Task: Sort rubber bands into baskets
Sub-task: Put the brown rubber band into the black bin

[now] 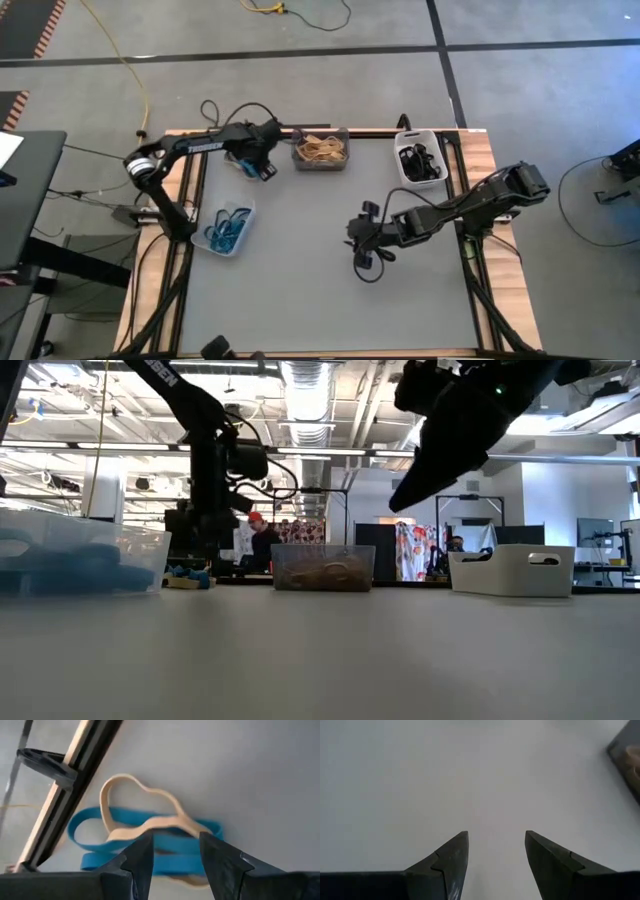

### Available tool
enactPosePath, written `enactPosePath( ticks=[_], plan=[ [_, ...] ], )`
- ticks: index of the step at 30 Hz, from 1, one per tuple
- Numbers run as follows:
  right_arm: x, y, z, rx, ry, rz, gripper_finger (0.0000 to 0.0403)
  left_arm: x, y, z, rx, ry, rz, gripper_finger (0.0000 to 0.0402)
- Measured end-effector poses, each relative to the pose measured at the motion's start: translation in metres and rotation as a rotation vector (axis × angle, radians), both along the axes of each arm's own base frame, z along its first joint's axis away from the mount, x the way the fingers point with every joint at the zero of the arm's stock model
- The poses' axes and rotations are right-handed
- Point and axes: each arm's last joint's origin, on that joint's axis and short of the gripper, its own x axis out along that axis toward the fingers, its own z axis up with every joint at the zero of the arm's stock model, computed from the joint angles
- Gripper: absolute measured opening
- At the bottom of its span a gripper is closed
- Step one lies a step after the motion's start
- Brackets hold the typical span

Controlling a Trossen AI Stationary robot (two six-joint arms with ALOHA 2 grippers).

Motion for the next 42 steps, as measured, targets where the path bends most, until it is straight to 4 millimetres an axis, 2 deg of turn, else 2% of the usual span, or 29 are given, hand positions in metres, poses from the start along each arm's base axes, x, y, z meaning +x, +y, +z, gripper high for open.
enactPosePath(
  ticks=[7,12,16,26,34,37,40,42],
  plan=[
    [0.006,-0.007,0.004,-0.048,-0.042,0.034,0.0223,-0.014,0.003,-0.002,-0.069,0.127,-0.065,0.0148],
    [0.009,-0.017,0.005,-0.067,-0.051,0.020,0.0223,-0.021,0.015,-0.002,-0.042,0.109,-0.030,0.0148],
    [0.010,-0.023,0.005,-0.069,-0.049,0.005,0.0223,-0.020,0.022,-0.003,-0.034,0.059,-0.045,0.0148],
    [0.011,-0.029,0.006,-0.081,-0.048,0.005,0.0223,-0.021,0.022,-0.005,-0.075,0.058,-0.114,0.0148],
    [0.011,-0.028,0.006,-0.083,-0.055,0.008,0.0223,-0.013,0.030,-0.033,-0.076,0.148,-0.124,0.0148],
    [0.011,-0.028,0.006,-0.083,-0.054,0.008,0.0223,-0.009,0.034,-0.035,-0.050,0.172,-0.115,0.0148],
    [0.011,-0.029,0.006,-0.083,-0.053,0.007,0.0223,-0.007,0.036,-0.033,-0.048,0.169,-0.129,0.0132],
    [0.011,-0.029,0.006,-0.083,-0.054,0.007,0.0223,-0.005,0.038,-0.031,-0.046,0.169,-0.144,0.0105]
  ],
)
